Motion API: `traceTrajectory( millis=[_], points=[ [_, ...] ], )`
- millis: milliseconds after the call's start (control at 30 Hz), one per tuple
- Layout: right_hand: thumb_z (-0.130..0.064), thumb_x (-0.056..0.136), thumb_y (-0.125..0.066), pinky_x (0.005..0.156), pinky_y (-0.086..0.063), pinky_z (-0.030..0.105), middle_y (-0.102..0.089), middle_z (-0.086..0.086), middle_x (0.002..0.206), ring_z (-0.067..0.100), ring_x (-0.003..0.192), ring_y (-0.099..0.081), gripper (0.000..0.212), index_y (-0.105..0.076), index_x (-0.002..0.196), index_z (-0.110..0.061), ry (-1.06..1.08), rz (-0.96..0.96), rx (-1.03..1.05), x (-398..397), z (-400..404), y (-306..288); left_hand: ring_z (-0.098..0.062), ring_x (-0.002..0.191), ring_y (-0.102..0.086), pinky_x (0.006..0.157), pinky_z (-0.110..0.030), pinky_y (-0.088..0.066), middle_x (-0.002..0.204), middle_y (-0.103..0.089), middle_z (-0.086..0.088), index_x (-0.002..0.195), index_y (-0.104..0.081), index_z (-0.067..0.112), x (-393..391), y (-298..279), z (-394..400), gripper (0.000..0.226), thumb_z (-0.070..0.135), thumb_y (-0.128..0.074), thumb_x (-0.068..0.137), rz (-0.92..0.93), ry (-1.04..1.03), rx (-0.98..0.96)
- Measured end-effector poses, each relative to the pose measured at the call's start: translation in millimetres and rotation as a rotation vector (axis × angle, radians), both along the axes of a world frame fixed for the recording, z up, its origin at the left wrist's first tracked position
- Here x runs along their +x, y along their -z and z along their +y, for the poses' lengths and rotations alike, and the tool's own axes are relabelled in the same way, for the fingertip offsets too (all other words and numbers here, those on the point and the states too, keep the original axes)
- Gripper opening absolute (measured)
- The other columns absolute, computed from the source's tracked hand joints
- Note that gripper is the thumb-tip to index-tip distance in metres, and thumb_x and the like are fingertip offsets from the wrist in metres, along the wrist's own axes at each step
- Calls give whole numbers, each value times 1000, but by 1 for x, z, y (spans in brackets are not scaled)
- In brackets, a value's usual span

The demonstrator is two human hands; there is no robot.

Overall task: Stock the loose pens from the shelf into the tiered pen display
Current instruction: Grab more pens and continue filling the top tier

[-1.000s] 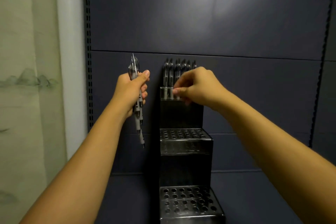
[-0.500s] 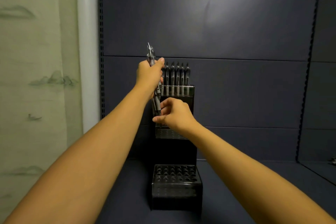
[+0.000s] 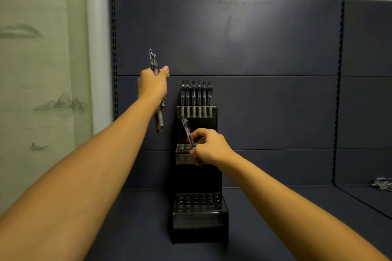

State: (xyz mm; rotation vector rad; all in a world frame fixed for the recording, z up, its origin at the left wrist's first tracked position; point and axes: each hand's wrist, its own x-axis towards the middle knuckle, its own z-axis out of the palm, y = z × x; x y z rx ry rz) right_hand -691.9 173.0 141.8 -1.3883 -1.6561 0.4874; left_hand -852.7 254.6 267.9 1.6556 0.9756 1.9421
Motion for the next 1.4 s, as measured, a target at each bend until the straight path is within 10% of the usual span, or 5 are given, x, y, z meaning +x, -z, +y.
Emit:
traceTrajectory(
  millis=[200, 433, 767, 1267, 1400],
  points=[
    [-26, 95, -71, 76, -65, 38, -75, 11, 94, 18, 71, -66, 17, -72, 88, -11, 42, 291, 21, 6, 14, -16, -23, 67, -56, 65, -36, -48, 77, -60, -7, 85, -67, 15, -7, 29, 19, 29, 36, -56, 102, 25, -9, -57],
    [-14, 89, -78, 74, -64, 38, -72, 7, 103, 18, 71, -68, 39, -67, 127, -10, 241, 311, 272, 26, 48, -55, -17, 56, -53, 62, -32, -47, 67, -58, -1, 88, -68, 11, -25, 60, 58, 27, 32, -58, 102, 83, 56, -143],
    [-21, 94, -74, 66, -65, 40, -70, 6, 81, 24, 71, -74, 26, -71, 113, -4, 430, 383, 492, 46, 84, -131, -14, 49, -49, 51, -29, -42, 55, -52, 5, 84, -66, 13, -31, 72, 116, 28, 35, -60, 101, 113, 202, -164],
    [-16, 90, -77, 68, -65, 42, -73, 19, 79, 30, 66, -75, 20, -70, 77, -2, 499, -12, 389, 42, 133, -136, -14, 48, -47, 52, -28, -40, 57, -51, 2, 85, -66, 11, -11, 97, 143, 27, 31, -59, 102, 96, 256, -197],
    [-14, 83, -80, 70, -63, 54, -74, 25, 95, 38, 89, -74, 29, -73, 99, 8, 542, -187, 274, 40, 137, -127, -14, 49, -47, 55, -31, -42, 56, -51, 3, 85, -67, 11, -2, 96, 142, 27, 31, -60, 101, 82, 257, -188]
  ],
)
